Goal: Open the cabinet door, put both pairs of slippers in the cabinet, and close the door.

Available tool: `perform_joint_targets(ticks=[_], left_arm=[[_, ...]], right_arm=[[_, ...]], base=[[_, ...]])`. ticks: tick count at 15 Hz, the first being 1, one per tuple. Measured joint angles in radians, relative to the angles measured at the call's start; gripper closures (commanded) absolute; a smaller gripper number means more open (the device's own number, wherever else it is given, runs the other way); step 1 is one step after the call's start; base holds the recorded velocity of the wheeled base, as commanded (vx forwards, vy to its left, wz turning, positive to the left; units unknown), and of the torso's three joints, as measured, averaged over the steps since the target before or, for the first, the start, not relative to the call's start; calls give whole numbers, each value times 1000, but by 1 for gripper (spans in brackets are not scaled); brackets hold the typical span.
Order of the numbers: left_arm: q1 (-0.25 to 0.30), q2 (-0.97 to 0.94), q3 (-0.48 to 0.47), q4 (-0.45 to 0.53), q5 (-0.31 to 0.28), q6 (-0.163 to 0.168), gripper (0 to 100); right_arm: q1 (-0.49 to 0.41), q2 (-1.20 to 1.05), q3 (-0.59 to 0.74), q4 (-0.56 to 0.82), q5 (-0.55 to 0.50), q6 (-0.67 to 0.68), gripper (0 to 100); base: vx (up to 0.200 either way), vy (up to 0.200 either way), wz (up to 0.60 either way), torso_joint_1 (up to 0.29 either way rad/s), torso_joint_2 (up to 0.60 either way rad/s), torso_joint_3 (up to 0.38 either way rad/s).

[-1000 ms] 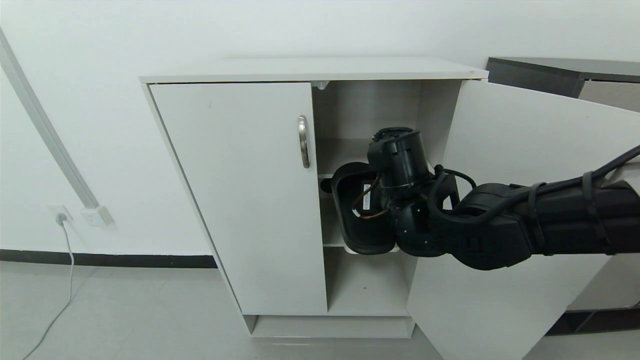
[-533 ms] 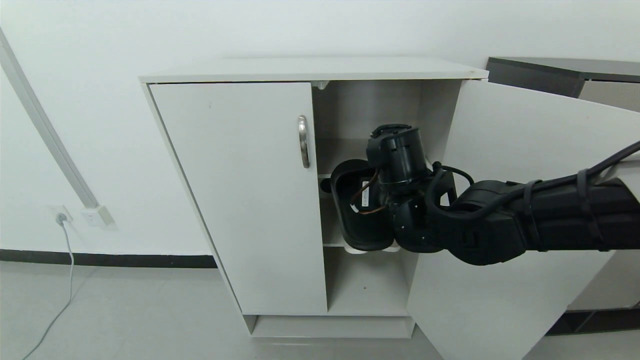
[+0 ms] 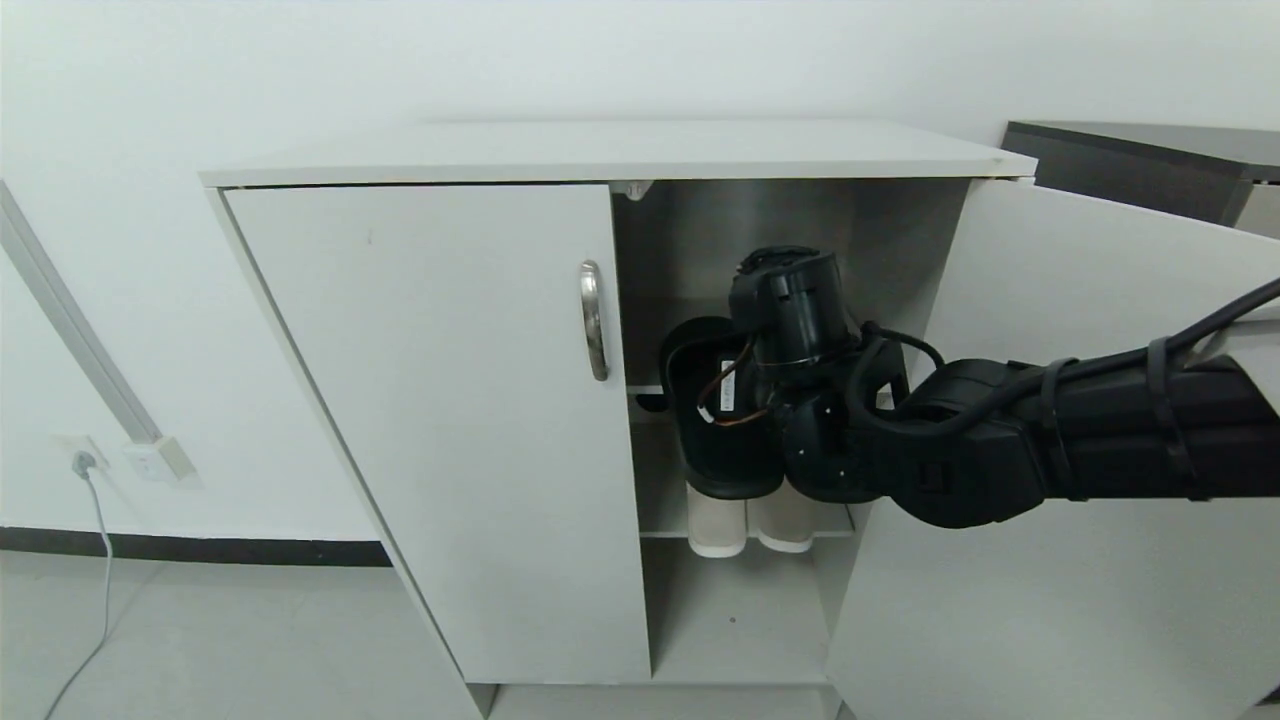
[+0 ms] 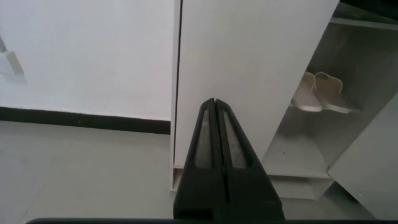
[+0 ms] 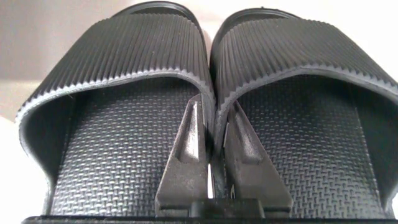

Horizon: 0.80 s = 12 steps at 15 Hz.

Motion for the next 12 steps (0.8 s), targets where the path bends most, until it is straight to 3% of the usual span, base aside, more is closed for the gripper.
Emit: perform_joint_targets(ticks=[3,12], left_arm=[[1,0,0,-1,0,-1,100],[1,0,0,-1,1,-3,100]], right_arm=[[-2,4,-1,-2,1,-3,100],[-63,125,-167,6,15,-33,100]], base=[[200,0,0,2,2,2],[0,0,0,0,0,0]])
